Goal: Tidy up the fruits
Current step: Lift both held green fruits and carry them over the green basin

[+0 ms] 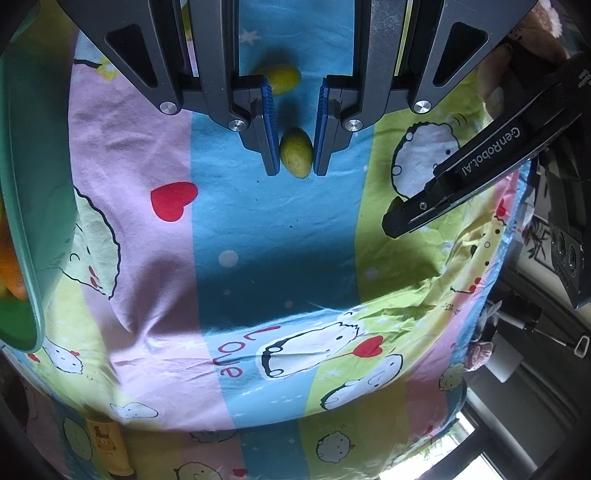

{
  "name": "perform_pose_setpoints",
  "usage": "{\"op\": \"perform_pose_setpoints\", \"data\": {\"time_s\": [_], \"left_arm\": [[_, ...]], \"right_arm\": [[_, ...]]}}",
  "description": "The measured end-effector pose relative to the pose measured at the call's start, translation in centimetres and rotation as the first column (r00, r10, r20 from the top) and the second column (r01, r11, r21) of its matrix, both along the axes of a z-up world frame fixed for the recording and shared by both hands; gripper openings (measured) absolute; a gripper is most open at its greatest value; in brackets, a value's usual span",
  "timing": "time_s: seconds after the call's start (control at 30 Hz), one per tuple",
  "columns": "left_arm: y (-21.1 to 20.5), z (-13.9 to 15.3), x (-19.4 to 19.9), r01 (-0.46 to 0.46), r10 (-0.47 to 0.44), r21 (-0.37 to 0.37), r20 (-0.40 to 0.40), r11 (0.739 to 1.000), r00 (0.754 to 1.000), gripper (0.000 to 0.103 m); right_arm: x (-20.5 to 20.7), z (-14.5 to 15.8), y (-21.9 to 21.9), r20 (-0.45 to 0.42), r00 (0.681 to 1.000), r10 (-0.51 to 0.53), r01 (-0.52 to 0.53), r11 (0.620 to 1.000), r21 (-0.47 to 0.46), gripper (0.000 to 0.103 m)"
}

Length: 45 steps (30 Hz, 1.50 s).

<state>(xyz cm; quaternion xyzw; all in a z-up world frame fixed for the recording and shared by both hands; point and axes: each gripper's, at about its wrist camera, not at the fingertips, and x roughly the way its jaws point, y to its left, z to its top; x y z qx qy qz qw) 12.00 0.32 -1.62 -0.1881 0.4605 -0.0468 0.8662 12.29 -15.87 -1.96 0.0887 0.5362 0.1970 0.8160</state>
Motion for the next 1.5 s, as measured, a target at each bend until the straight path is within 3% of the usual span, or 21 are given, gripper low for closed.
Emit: {"op": "perform_pose_setpoints", "data": {"time_s": [0.47,0.87,1.1,1.5], "left_arm": [[-3.7,5.0,-4.0,0.030,-0.045,0.097,0.158,0.995,0.986,0.018],[-8.8,8.4,-6.2,0.066,-0.096,0.123,0.252,0.990,0.963,0.018],[-13.9,8.6,-5.7,0.150,-0.175,0.113,0.256,0.982,0.951,0.018],[-20.6,8.2,-4.7,0.257,-0.280,0.127,0.229,0.958,0.932,0.018]], "right_arm": [[-2.2,5.5,-5.8,0.126,0.986,-0.111,0.093,0.986,0.136,0.020],[-4.4,10.0,-12.4,0.241,0.937,-0.253,0.208,0.958,0.200,0.020],[-4.4,9.6,-17.3,0.208,0.909,-0.362,0.315,0.922,0.225,0.020],[-4.8,8.5,-22.1,0.155,0.884,-0.441,0.402,0.887,0.228,0.020]]}}
